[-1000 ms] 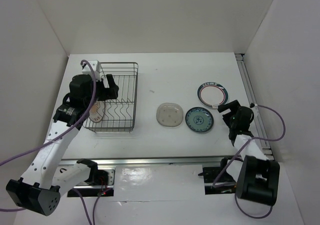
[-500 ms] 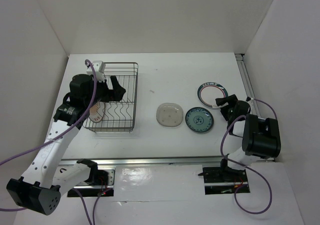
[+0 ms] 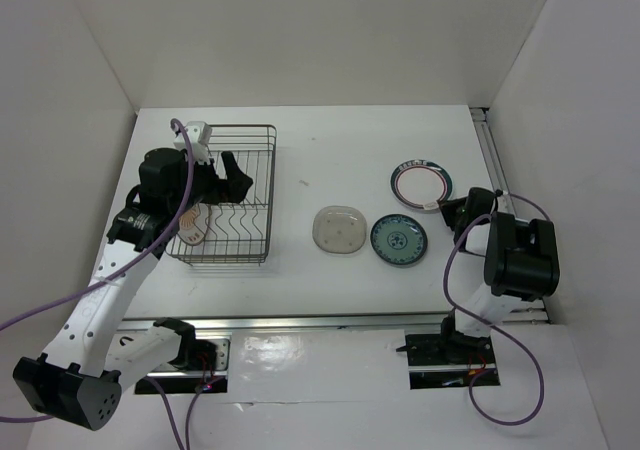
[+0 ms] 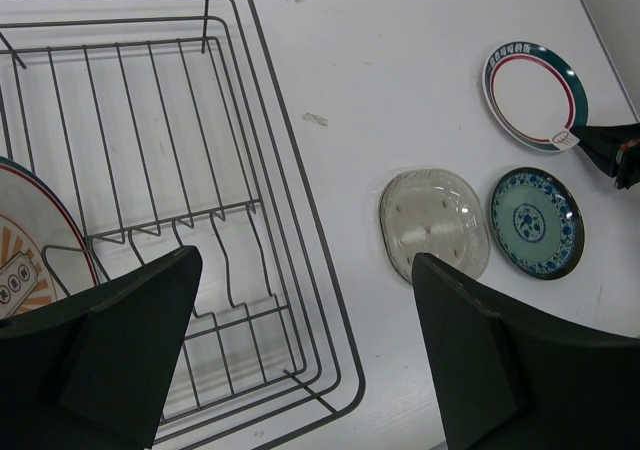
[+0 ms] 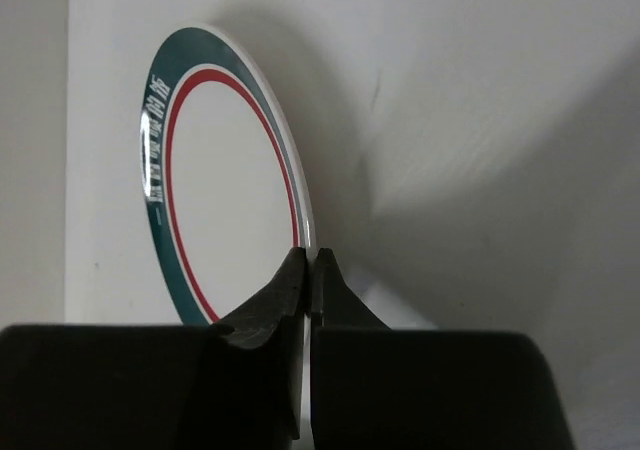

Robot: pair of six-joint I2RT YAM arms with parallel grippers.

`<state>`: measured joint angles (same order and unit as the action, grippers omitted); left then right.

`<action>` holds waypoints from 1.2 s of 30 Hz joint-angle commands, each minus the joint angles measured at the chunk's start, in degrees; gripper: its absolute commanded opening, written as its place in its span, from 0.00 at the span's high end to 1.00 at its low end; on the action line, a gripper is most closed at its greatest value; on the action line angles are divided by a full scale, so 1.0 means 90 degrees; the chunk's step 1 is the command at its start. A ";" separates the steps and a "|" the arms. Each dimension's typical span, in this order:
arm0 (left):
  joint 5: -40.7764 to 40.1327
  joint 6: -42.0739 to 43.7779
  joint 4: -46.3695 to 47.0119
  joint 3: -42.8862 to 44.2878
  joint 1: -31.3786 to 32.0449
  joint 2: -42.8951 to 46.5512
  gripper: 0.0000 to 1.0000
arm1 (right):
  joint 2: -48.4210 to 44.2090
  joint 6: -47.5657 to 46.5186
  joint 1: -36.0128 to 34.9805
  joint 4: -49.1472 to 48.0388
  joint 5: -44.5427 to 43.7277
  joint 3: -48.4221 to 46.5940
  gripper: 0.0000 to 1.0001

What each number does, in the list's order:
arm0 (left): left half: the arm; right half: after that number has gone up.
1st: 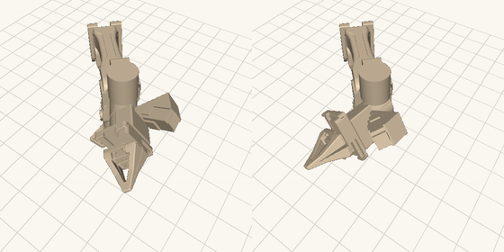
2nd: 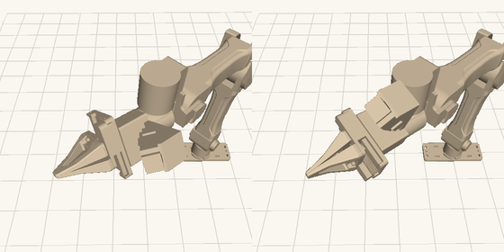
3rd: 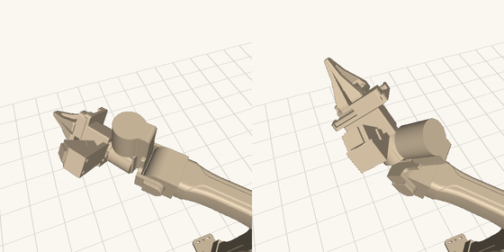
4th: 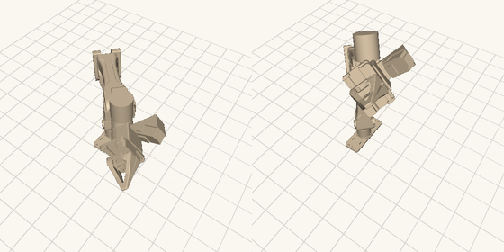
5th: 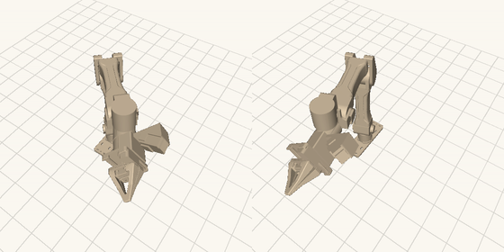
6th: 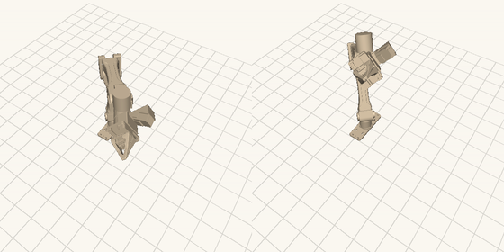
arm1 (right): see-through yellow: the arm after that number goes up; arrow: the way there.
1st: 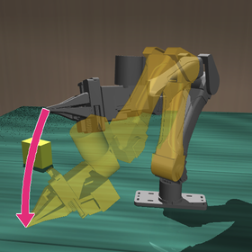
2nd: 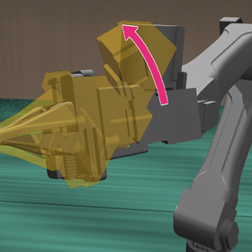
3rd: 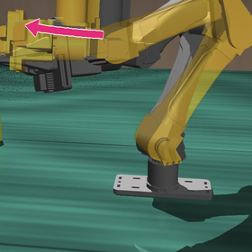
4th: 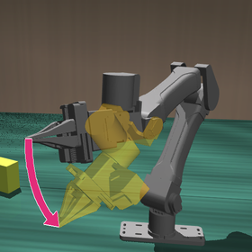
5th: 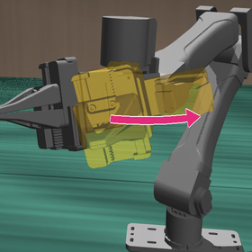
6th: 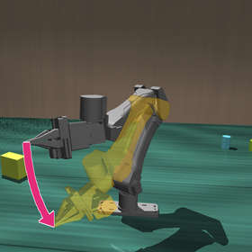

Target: Load the plates into the dish rack

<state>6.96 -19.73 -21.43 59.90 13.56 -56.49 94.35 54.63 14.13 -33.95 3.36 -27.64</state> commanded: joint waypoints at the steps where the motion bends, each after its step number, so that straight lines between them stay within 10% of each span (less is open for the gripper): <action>1: 0.0047 -0.0045 0.0321 0.0063 -0.0042 0.0017 0.00 | 0.0220 -0.0035 -0.0037 0.0755 -0.0276 -0.0298 1.00; 17: 0.2165 -0.0289 0.0828 0.0180 -0.0042 -0.1086 0.00 | -0.0551 0.0405 -0.1792 -0.5775 0.1093 0.0785 1.00; 36: 0.2352 -0.0347 0.1131 0.0112 -0.0042 -0.1594 0.00 | -0.0093 0.0345 -0.3864 -0.7085 0.3250 -0.0122 1.00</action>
<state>26.74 -22.83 -14.06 59.90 13.56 -70.41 93.30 56.07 -18.28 -71.37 29.69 -25.58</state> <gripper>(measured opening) 1.000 0.027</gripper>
